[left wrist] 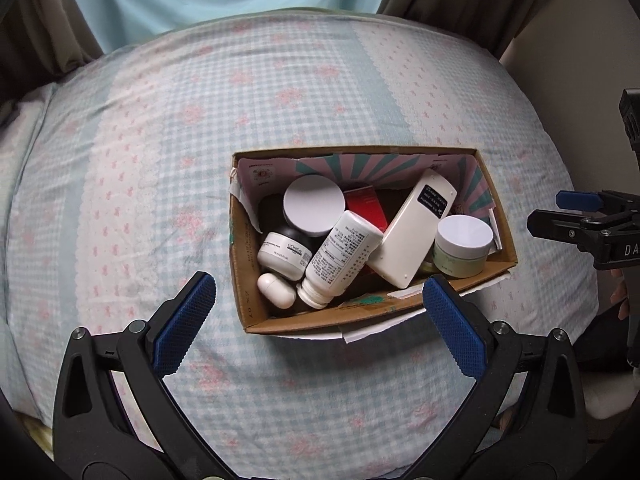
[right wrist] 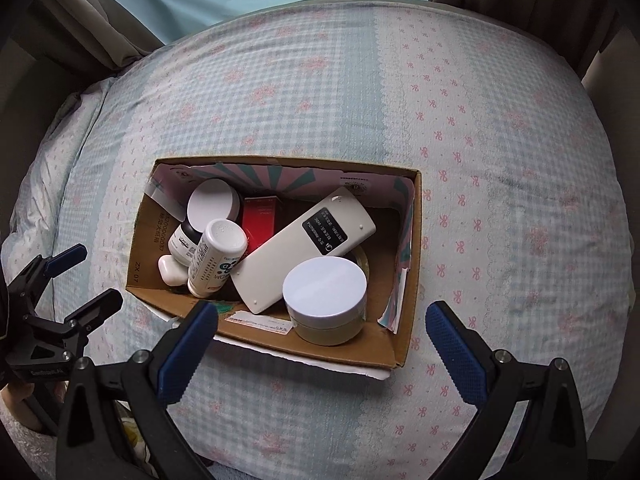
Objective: Organize rigid objects
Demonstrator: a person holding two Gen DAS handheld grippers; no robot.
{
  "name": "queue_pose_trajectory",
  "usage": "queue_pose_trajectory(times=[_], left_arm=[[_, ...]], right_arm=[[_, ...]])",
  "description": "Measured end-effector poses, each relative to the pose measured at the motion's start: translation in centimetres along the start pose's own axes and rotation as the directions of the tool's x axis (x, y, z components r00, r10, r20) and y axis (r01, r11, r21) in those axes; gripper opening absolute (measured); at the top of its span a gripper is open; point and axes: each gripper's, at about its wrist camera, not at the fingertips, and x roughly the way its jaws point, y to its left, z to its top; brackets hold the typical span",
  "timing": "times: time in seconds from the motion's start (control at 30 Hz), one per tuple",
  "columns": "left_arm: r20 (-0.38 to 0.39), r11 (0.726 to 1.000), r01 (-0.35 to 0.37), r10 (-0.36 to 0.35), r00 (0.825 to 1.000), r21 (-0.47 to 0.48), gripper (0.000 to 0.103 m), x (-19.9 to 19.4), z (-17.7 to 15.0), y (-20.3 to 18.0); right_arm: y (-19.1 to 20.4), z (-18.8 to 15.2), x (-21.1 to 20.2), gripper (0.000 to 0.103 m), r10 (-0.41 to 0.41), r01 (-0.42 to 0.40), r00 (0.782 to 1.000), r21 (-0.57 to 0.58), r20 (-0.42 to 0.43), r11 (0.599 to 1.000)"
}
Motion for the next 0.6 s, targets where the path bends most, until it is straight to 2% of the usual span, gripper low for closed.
queue_pose_trajectory(times=[0.1,0.2,0.37,0.47,0.6], left_arm=[[0.044,1.000,-0.019,0.020,0.999,-0.019,0.103,-3.6,0.7,-0.9],[0.128,0.998,-0.015,0.022,0.992,-0.056,0.103,-8.5,1.8,-2.0],[0.286,0.995,-0.016,0.043,0.957,-0.099,0.103,-17.3,3.5,-4.8],[0.385,0.993,0.005,0.041,0.922,-0.118,0.103,-22.3,3.9,-6.7],[0.483,0.997,-0.011,0.048,0.874,-0.080,0.103,-27.1,3.9,-9.9]], right_arm=[[0.3,-0.2,-3.2,0.103,0.000,0.000,0.999,-0.003,0.049,1.000],[0.5,-0.5,-7.2,0.103,-0.005,0.005,0.995,-0.002,0.097,1.000],[0.5,-1.3,-15.5,0.103,-0.066,0.067,0.975,0.003,0.212,0.998],[0.3,-1.8,-21.2,0.103,-0.082,0.079,0.945,0.022,0.316,0.997],[-0.4,-2.9,-28.1,0.103,-0.111,0.099,0.880,0.050,0.462,0.994]])
